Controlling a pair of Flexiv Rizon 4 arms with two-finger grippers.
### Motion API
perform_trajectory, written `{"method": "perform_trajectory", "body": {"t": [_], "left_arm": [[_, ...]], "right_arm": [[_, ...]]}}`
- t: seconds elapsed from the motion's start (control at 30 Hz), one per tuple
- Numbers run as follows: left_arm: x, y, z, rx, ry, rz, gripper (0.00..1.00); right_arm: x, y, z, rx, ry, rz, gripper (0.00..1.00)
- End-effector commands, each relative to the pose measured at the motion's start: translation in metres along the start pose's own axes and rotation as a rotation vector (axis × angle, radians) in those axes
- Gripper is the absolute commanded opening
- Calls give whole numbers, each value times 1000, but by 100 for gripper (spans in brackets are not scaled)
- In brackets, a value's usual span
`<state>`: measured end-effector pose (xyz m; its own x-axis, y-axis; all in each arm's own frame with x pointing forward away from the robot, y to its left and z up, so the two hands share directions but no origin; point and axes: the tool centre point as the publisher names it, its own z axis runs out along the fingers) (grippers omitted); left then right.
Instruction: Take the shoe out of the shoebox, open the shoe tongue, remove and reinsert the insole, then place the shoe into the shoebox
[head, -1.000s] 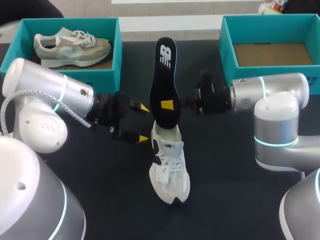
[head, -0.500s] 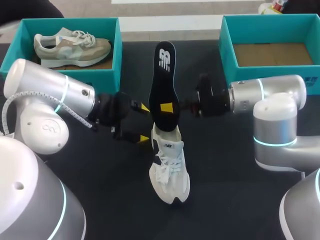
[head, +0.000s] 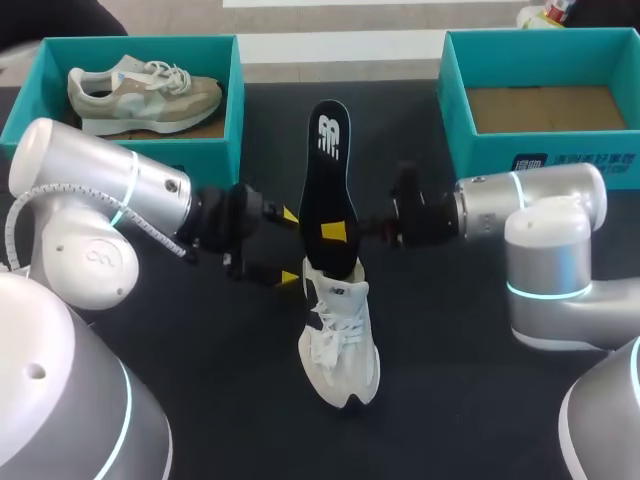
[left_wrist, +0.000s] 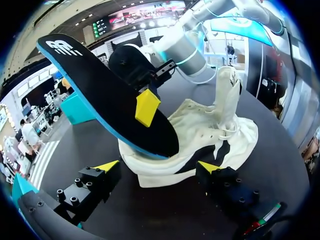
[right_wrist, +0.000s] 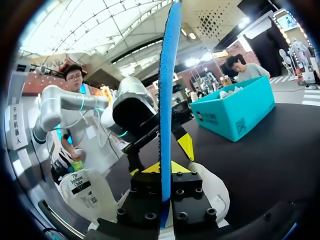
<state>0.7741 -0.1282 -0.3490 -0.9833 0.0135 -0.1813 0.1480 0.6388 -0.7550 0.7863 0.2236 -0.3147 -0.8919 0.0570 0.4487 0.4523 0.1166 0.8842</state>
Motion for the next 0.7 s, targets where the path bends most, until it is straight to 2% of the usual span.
{"method": "perform_trajectory", "body": {"t": [0.03,0.23,0.3,0.7], "left_arm": [[0,0,1,-3,1,1,100],[0,0,1,-3,1,1,100],[0,0,1,-3,1,1,100],[0,0,1,-3,1,1,100]], "right_arm": [[0,-8,-1,10,4,26,0],[1,-17,0,24,16,78,0],[2,-22,2,51,24,99,0],[15,-52,8,90,36,190,0]]}}
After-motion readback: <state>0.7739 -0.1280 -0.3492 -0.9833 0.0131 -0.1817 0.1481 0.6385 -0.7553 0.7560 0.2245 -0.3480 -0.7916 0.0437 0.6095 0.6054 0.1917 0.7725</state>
